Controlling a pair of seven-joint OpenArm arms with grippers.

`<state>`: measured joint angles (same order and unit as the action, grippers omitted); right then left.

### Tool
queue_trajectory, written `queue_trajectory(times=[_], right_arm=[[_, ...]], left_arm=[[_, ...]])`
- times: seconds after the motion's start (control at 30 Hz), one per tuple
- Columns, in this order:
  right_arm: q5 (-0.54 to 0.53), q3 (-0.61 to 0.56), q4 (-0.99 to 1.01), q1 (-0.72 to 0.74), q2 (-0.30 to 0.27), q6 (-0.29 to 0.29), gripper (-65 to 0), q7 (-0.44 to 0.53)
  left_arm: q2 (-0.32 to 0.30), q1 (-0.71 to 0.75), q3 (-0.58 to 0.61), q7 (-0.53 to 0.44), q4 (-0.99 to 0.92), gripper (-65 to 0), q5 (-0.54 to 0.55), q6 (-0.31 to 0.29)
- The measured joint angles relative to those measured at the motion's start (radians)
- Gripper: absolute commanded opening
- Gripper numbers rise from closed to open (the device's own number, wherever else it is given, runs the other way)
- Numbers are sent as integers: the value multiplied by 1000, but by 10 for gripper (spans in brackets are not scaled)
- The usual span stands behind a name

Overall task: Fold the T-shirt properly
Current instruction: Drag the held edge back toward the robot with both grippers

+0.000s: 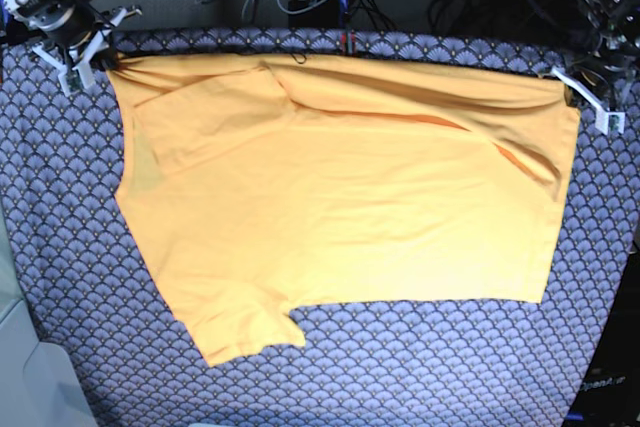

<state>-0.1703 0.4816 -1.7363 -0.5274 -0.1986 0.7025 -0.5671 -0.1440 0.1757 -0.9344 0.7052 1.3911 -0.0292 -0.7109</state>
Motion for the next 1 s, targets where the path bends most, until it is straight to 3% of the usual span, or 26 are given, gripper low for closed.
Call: queue_trajectory(times=[0.37, 0.5, 0.6, 0.7, 0.77, 0.87, 1.0], right_arm=[[-2, 36, 0, 2, 15, 0, -619, -4], [-1, 82, 0, 3, 27, 0, -514, -8], [8, 101, 0, 3, 27, 0, -385, -8], [7, 126, 1, 3, 27, 0, -288, -8], [7, 150, 1, 3, 28, 0, -276, -8], [8, 192, 1, 3, 39, 0, -276, -8], [-40, 238, 1, 8, 42, 0, -276, -8]], left_arm=[[-2, 4, 0, 3, 1, -650, 2, -1], [-3, 4, -1, 5, 1, -650, 2, -2], [-2, 4, -1, 11, 1, -555, 2, 1], [-3, 5, -7, 11, 2, -385, -2, 12], [-6, 12, -21, 6, 3, -273, -3, 24], [-5, 27, -77, 15, 5, -164, 3, 11], [6, 27, -103, 48, 37, -137, -11, 11]])
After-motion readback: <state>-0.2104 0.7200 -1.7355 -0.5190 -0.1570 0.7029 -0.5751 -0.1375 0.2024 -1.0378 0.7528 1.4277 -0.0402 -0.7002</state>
